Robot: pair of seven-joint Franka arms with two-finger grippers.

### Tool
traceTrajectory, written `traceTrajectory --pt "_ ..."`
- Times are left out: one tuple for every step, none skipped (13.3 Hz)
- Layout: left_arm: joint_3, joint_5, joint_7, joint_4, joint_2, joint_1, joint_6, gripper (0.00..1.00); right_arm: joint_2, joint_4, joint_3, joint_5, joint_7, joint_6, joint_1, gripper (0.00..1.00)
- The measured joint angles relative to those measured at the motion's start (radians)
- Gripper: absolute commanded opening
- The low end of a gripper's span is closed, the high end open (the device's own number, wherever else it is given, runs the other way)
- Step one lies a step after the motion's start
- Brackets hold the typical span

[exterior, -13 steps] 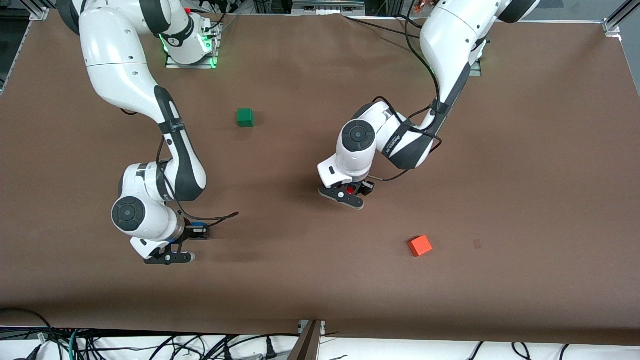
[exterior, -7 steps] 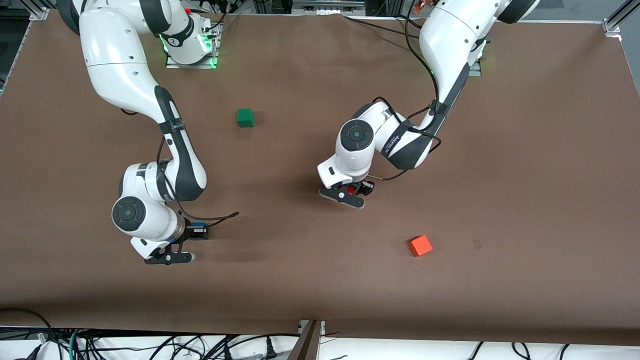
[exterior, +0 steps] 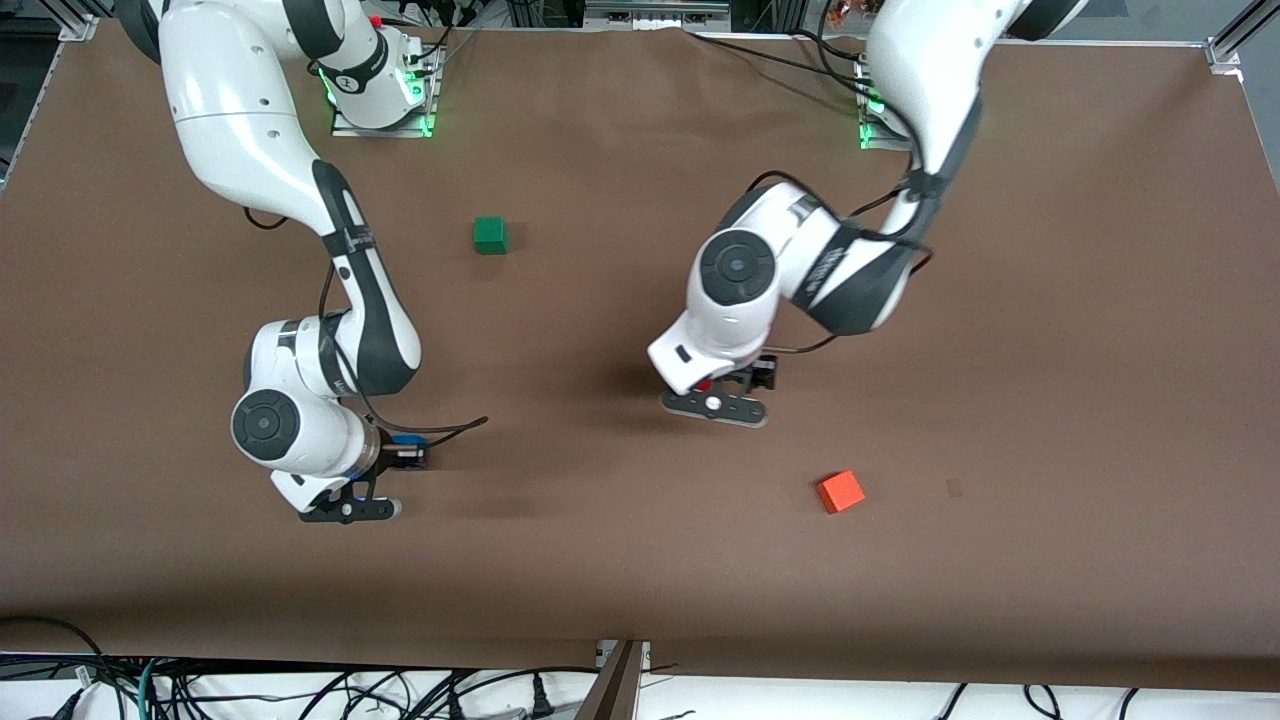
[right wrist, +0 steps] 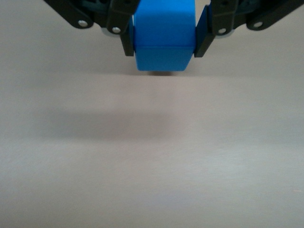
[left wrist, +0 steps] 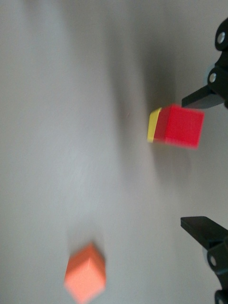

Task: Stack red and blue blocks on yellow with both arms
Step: 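Place the red cube on the yellow cube while the right gripper grasps blue, then release the red cube and raise the left gripper while the right gripper carries blue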

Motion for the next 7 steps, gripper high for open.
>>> traceTrajectory --pt "0.002 0.000 0.000 0.039 -0.017 0.041 -0.033 1.00 -0.021 0.001 0.004 0.000 0.041 -0.027 0.023 0.53" --pt "0.004 0.000 0.001 0.060 -0.038 0.083 -0.046 1.00 -0.037 0.003 0.005 0.000 0.081 -0.052 0.048 0.53" --pt "0.006 0.000 0.002 0.072 -0.062 0.128 -0.051 1.00 -0.051 0.003 0.006 0.000 0.126 -0.067 0.073 0.53" --pt "0.007 0.000 0.003 0.078 -0.088 0.180 -0.053 1.00 -0.063 0.004 0.008 0.001 0.176 -0.075 0.095 0.53" --pt "0.006 -0.001 0.004 0.081 -0.115 0.242 -0.054 1.00 -0.076 0.004 0.014 0.002 0.233 -0.089 0.117 0.53" --pt "0.004 -0.002 0.006 0.082 -0.140 0.303 -0.055 1.00 -0.087 0.007 0.022 0.002 0.301 -0.107 0.143 0.53" --pt "0.003 -0.002 0.011 0.082 -0.164 0.360 -0.056 1.00 -0.098 0.012 0.028 0.002 0.372 -0.119 0.175 0.53"
